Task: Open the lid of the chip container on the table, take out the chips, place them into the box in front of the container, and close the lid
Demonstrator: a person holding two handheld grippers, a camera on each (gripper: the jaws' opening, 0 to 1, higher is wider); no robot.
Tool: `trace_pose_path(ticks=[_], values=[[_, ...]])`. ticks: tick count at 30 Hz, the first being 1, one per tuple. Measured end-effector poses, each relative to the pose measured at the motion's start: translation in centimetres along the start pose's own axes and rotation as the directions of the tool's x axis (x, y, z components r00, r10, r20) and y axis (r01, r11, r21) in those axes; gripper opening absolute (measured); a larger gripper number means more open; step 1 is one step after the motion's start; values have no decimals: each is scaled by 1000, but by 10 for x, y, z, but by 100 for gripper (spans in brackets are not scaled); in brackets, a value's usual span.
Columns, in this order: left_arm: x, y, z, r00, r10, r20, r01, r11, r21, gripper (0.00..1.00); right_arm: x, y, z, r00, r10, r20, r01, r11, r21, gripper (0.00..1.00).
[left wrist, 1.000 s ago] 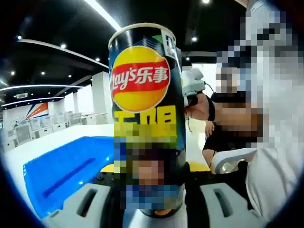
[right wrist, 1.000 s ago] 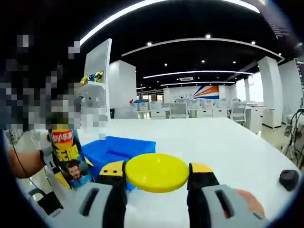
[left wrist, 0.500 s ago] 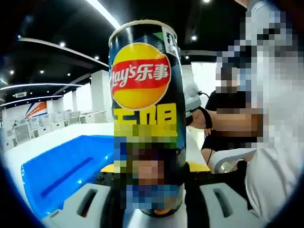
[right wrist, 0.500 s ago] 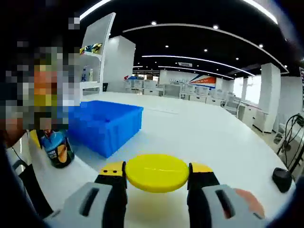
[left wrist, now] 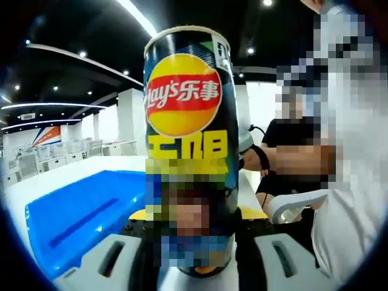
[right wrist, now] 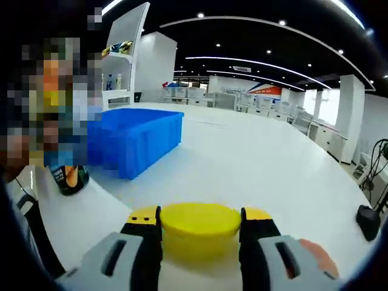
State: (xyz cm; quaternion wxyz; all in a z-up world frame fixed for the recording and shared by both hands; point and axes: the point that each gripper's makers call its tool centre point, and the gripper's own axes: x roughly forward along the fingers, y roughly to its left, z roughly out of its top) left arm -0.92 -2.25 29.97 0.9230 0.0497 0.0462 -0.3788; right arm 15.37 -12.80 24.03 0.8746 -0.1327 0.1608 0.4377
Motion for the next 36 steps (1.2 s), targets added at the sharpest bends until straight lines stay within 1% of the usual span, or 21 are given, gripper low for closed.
trace_pose_path(ticks=[3,8,11,13,15,19,22,27,29,31,32,33,34,35,36], values=[[0,0,0,1000,2,1,-2,1000,-1,48,1,0,-2,1000,4,-3,-4,1000,-3,45],[0,0,-1,1000,3,-2,-3,1000,0,48,-1,-1,-4,1000,18,-15,-18,1000,24,45],[0,0,-1,1000,4,-4,-4,1000,0,48,-4,2,-2,1000,26,-6,-26,999,20,47],[0,0,-1,1000,4,-3,-4,1000,-2,48,-6,3,4,999,42,19,-42,998,42,53],[0,0,-1,1000,3,-3,-3,1000,-3,48,-8,1,7,999,35,26,-36,998,55,57],[0,-1,-1,1000,4,-5,-4,1000,-1,48,-15,5,20,998,46,53,-49,997,58,55],[0,-1,-1,1000,3,-2,-3,1000,-2,48,-19,5,29,997,44,71,-47,998,40,56],[0,-1,-2,1000,5,0,-5,1000,-6,48,-25,6,40,996,54,71,-54,999,2,56],[0,-1,-2,1000,7,-3,-7,1000,-7,48,-29,10,48,994,80,79,-80,997,3,56],[0,-1,-2,1000,7,-2,-7,1000,-12,48,-35,16,60,989,115,90,-116,993,10,56],[0,-1,-2,1000,7,-2,-7,1000,-15,48,-40,24,70,986,136,95,-136,991,-2,55],[0,-1,-2,1000,8,-3,-8,1000,-15,48,-43,28,74,985,153,81,-153,988,4,52],[0,-1,-2,1000,8,-3,-8,1000,-17,48,-49,36,81,981,184,62,-185,983,10,48],[0,-1,-2,1000,8,-3,-8,1000,-17,48,-52,42,86,975,215,53,-216,976,10,45],[0,-1,-2,1000,8,-3,-8,1000,-17,48,-56,48,96,967,249,53,-251,968,27,44]])
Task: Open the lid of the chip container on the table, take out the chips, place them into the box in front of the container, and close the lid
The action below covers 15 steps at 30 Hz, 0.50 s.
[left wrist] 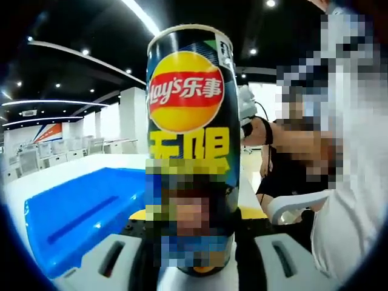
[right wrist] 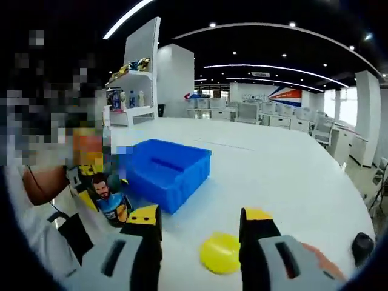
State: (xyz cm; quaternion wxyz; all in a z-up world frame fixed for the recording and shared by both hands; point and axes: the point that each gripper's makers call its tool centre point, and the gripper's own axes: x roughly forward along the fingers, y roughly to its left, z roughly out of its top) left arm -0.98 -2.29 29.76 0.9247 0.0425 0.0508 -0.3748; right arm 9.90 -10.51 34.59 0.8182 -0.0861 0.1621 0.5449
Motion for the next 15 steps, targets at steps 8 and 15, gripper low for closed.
trace_pose_path(ticks=[8,15], values=[[1,0,-1,1000,-6,2,6,1000,-10,48,-18,49,58,983,173,-54,-175,984,-23,44],[1,0,-1,1000,-12,3,12,1000,-13,48,-32,123,95,929,318,-190,-331,943,-41,37]])
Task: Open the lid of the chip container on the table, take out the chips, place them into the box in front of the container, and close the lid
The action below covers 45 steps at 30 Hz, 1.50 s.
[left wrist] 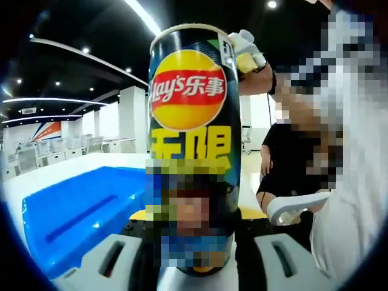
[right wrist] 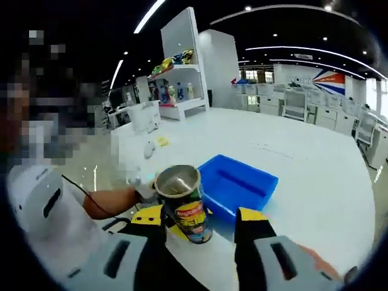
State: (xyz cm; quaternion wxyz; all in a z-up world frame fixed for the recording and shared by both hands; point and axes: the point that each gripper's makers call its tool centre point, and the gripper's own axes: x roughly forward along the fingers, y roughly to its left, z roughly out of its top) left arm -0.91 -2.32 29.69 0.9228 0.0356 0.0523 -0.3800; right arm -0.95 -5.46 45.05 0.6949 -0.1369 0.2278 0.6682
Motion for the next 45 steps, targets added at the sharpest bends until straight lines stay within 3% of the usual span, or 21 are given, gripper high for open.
trace_pose_path(ticks=[2,5,12,18,21,22,23,26,30,34,38,45], values=[[0,0,0,1000,1,0,-1,1000,-1,48,4,13,9,1000,9,-22,-10,999,-51,36],[0,0,0,1000,1,-1,-1,1000,-1,48,16,36,17,993,17,-114,-32,990,-134,35],[0,0,0,1000,9,-5,-9,1000,-5,48,39,59,33,970,-37,-239,-36,955,-295,26],[-1,0,0,1000,10,4,-10,1000,-5,48,58,61,25,917,-103,-386,-69,910,-408,21],[-1,0,0,1000,11,7,-11,1000,-5,48,65,58,23,902,-120,-415,-63,914,-401,17],[-1,0,0,1000,10,11,-10,1000,-5,48,66,50,21,886,-169,-432,-36,903,-428,17],[-1,0,0,1000,10,13,-10,1000,-6,48,67,49,21,883,-175,-435,-40,896,-442,16],[-1,0,-1,1000,10,15,-10,1000,-5,48,72,52,10,859,-146,-491,-73,914,-400,16],[-1,1,-1,1000,10,17,-10,1000,-7,48,80,47,5,841,-163,-516,-77,908,-412,15],[-2,1,-2,1000,11,17,-11,1000,-5,48,84,46,0,822,-163,-546,-77,918,-389,0],[-2,2,-3,1000,14,21,-14,1000,-10,48,85,44,0,819,-183,-544,-55,918,-392,0],[-2,2,-2,1000,28,8,-28,1000,0,47,81,41,-1,844,-173,-508,-11,941,-339,0]])
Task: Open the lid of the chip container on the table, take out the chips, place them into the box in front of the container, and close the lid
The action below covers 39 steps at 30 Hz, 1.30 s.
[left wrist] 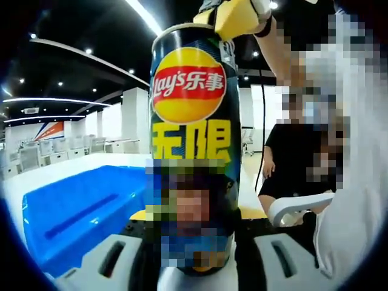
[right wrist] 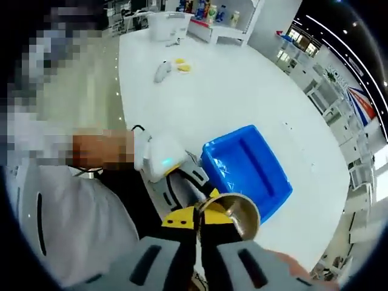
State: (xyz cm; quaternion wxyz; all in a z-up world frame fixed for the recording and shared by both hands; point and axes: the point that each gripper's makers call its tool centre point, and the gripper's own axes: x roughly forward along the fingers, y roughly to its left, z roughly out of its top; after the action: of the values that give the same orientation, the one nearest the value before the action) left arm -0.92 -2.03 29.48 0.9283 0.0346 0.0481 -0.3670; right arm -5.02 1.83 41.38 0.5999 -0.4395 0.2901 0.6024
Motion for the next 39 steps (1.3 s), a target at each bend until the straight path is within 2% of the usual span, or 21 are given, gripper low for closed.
trace_pose_path(ticks=[7,12,13,16,18,19,20,21,22,23,24,25,28,31,32,34,35,36,37,38,39], values=[[-3,2,2,999,23,-38,-21,999,37,47,-6,-2,-4,998,6,57,-10,997,74,0],[-12,3,3,993,22,-114,-13,997,76,47,-13,-2,-5,992,41,120,-57,990,133,0],[-16,3,4,989,21,-149,-8,996,89,47,-15,-2,-5,988,50,147,-72,986,151,0],[-27,6,11,980,33,-198,-11,994,109,47,-23,-4,-1,973,67,222,-109,977,184,0],[-35,9,14,971,41,-236,-10,991,131,47,-28,-1,5,953,91,289,-156,965,210,0],[-42,11,16,961,53,-271,-12,988,153,47,-31,0,8,940,99,327,-174,962,210,0],[-47,12,16,953,59,-298,-9,986,165,47,-31,1,8,936,100,337,-180,960,213,0],[-55,9,17,937,41,-348,18,986,165,47,-32,4,12,917,120,380,-217,950,226,0],[-60,10,18,928,43,-371,26,984,178,47,-33,5,14,903,133,408,-246,940,238,0],[-67,13,19,915,58,-398,23,980,196,47,-34,7,19,878,148,455,-287,924,254,0],[-73,13,19,904,65,-423,26,978,206,47,-34,8,20,868,150,472,-295,923,249,0],[-82,12,19,885,64,-461,38,977,208,47,-36,10,21,847,153,509,-320,912,258,0],[-98,15,22,844,92,-529,52,967,251,47,-37,17,23,794,164,585,-380,885,268,0],[-114,15,22,776,104,-622,93,957,276,47,-35,21,24,741,169,650,-436,857,274,0],[-116,16,22,767,106,-633,100,955,280,47,-34,22,24,716,162,679,-458,843,281,0],[-118,18,20,748,111,-654,115,949,293,47,-29,22,21,699,147,700,-468,834,291,0],[-118,21,20,741,127,-660,121,941,316,47,-29,23,21,684,139,716,-482,823,301,0],[-117,23,20,743,133,-655,124,936,331,47,-29,24,20,676,133,724,-491,814,309,0],[-120,18,14,715,95,-693,155,944,290,47,-25,24,17,677,129,725,-487,817,310,0],[-122,15,11,692,83,-717,168,948,271,47,-22,25,16,672,127,729,-497,808,317,0],[-122,16,9,679,98,-728,176,941,290,47,-19,28,15,657,137,742,-528,786,322,0]])
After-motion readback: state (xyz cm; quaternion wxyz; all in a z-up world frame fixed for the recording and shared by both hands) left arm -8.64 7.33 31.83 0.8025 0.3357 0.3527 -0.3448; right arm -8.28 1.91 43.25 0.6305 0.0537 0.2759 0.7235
